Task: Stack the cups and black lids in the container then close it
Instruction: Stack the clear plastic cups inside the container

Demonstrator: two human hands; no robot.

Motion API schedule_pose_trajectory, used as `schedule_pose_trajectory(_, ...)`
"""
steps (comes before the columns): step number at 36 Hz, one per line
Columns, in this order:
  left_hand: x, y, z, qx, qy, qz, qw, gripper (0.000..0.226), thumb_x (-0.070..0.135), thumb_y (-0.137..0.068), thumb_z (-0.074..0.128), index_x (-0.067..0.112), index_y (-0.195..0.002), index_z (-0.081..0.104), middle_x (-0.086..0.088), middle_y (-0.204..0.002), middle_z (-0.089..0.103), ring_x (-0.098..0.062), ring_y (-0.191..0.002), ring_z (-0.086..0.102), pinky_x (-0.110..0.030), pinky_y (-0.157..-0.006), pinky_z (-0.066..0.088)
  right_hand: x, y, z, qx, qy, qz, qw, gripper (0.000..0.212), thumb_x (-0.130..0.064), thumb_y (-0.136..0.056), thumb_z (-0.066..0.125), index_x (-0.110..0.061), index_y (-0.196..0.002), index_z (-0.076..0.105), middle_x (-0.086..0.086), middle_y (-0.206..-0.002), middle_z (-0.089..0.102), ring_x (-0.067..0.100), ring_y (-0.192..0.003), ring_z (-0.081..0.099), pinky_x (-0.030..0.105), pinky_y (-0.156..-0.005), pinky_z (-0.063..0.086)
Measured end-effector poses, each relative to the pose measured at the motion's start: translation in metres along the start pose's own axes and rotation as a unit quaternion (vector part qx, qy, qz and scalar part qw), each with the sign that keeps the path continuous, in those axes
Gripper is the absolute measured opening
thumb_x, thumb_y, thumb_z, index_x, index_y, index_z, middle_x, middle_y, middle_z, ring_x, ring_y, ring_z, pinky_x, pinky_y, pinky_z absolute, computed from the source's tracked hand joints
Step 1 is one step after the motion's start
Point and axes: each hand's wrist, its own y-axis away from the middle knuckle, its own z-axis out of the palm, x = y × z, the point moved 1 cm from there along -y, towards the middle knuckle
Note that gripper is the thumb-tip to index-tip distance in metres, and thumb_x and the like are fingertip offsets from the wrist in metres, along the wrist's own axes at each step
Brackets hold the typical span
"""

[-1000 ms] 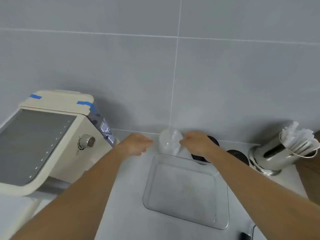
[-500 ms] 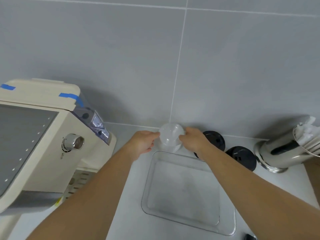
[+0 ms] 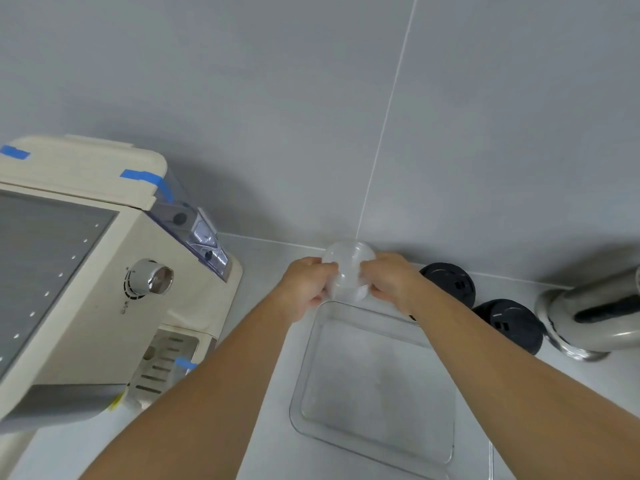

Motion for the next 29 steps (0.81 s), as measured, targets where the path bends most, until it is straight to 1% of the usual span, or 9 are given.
schedule_pose_trajectory(3,-0.003,-0.002,0.0,0.005,0.011,0.002,1.0,0.029,0.016,-0.082,0.064,0.007,-0.109,0.069,-0.022,-0.115,0.071,-0.036,-0.105,0.069,-0.045,-0.096,0.055,0.001,0.003,0.0,-0.016,-0.04,0.003,0.999,0.027,-0.012,-0.083,0.058,-0.004,-0.107,0.065,0.012,-0.095,0.062,0.024,-0.079,0.056,0.032,-0.07,0.048)
schedule_pose_trajectory(5,-0.004,-0.004,0.002,0.004,0.014,0.003,1.0,0.027,0.015,-0.084,0.063,0.008,-0.109,0.069,-0.02,-0.116,0.07,-0.034,-0.108,0.068,-0.043,-0.094,0.056,0.003,0.003,0.0,-0.013,-0.046,0.004,0.999,0.028,-0.012,-0.084,0.057,-0.004,-0.109,0.064,0.012,-0.093,0.059,0.024,-0.076,0.052,0.032,-0.066,0.043)
schedule_pose_trajectory(9,-0.004,-0.004,0.002,0.005,0.006,0.011,1.0,0.026,0.015,-0.087,0.061,0.007,-0.11,0.069,-0.02,-0.116,0.071,-0.033,-0.108,0.068,-0.04,-0.092,0.057,0.005,0.002,0.002,-0.014,-0.061,0.008,0.998,0.026,-0.014,-0.085,0.055,-0.007,-0.109,0.064,0.015,-0.102,0.066,0.025,-0.083,0.057,0.034,-0.08,0.05)
schedule_pose_trajectory(12,-0.004,-0.003,0.001,0.005,0.004,0.013,1.0,0.026,0.015,-0.088,0.062,0.007,-0.111,0.069,-0.02,-0.116,0.071,-0.032,-0.108,0.068,-0.039,-0.089,0.058,0.006,0.003,0.002,-0.012,-0.067,0.007,0.998,0.024,-0.015,-0.086,0.056,-0.011,-0.108,0.065,0.016,-0.117,0.066,0.029,-0.109,0.062,0.045,-0.099,0.047)
schedule_pose_trajectory(15,-0.004,-0.002,0.0,0.003,0.019,0.013,1.0,0.025,0.013,-0.088,0.063,0.005,-0.111,0.069,-0.022,-0.116,0.07,-0.032,-0.107,0.069,-0.034,-0.082,0.06,0.006,0.003,0.0,-0.024,-0.069,0.009,0.997,0.021,-0.017,-0.087,0.058,-0.015,-0.106,0.065,0.012,-0.118,0.066,0.027,-0.112,0.06,0.041,-0.096,0.048)
schedule_pose_trajectory(18,-0.003,-0.001,-0.001,-0.002,0.034,0.013,0.999,0.021,0.014,-0.087,0.064,0.01,-0.106,0.072,-0.016,-0.111,0.074,-0.027,-0.098,0.071,-0.02,-0.059,0.058,0.006,0.001,-0.003,-0.039,-0.076,0.015,0.996,0.02,-0.018,-0.088,0.061,-0.016,-0.108,0.064,0.009,-0.115,0.067,0.025,-0.108,0.062,0.033,-0.083,0.05)
schedule_pose_trajectory(20,-0.004,0.0,-0.003,-0.004,0.046,0.006,0.999,0.02,0.016,-0.085,0.067,0.013,-0.103,0.074,-0.011,-0.104,0.075,-0.024,-0.09,0.07,-0.017,-0.053,0.055,0.006,0.0,-0.005,-0.052,-0.082,0.023,0.995,0.023,-0.019,-0.088,0.062,-0.014,-0.111,0.063,0.008,-0.115,0.067,0.024,-0.105,0.063,0.032,-0.081,0.048)
schedule_pose_trajectory(26,-0.008,-0.002,-0.012,-0.014,0.084,-0.004,0.996,0.02,0.024,-0.083,0.074,0.017,-0.101,0.075,-0.008,-0.106,0.077,-0.024,-0.096,0.073,-0.025,-0.07,0.056,0.005,-0.001,-0.008,-0.068,-0.095,0.036,0.993,0.03,-0.023,-0.083,0.069,-0.015,-0.111,0.064,0.006,-0.111,0.068,0.022,-0.1,0.064,0.033,-0.081,0.049)
schedule_pose_trajectory(29,-0.009,-0.002,-0.017,-0.021,0.078,0.002,0.997,0.02,0.029,-0.081,0.077,0.021,-0.099,0.073,-0.004,-0.103,0.078,-0.02,-0.094,0.074,-0.029,-0.08,0.055,0.002,0.001,-0.01,-0.077,-0.114,0.029,0.99,0.033,-0.024,-0.081,0.072,-0.015,-0.112,0.064,0.004,-0.109,0.069,0.02,-0.096,0.065,0.03,-0.071,0.049)
